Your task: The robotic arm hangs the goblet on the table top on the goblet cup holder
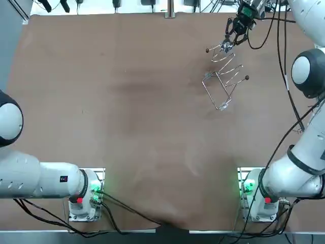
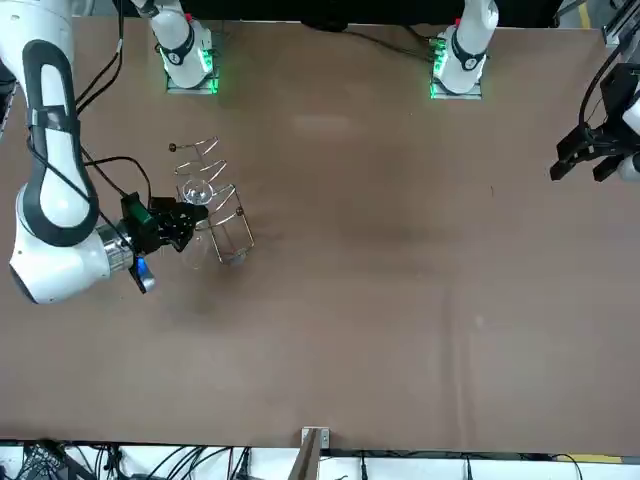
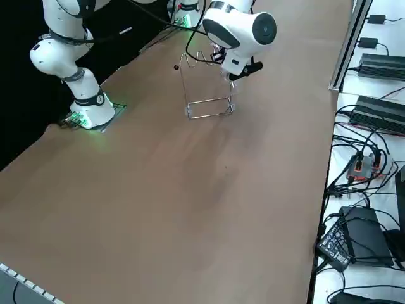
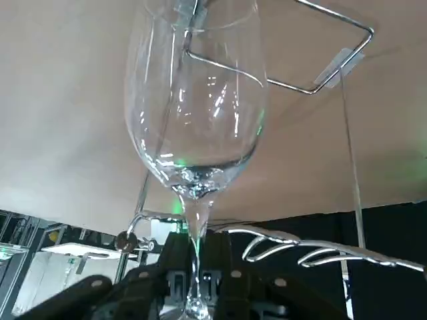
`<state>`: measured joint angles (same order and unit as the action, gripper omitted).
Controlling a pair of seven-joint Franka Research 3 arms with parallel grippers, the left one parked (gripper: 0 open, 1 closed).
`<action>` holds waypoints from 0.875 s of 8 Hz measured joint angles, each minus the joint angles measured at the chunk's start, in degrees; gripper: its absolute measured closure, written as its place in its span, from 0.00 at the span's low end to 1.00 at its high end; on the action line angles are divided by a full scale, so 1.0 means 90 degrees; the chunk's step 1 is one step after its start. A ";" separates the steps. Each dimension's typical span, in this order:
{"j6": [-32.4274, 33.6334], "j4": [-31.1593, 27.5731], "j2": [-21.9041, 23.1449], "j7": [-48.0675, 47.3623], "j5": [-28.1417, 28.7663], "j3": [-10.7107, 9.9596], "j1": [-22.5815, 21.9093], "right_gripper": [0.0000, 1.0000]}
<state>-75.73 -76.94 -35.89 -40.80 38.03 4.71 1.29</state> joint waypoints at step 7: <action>0.0229 -0.0003 -0.0155 0.0000 0.0026 -0.0015 0.0015 0.90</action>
<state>-73.67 -76.97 -37.28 -40.80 38.26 4.58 1.42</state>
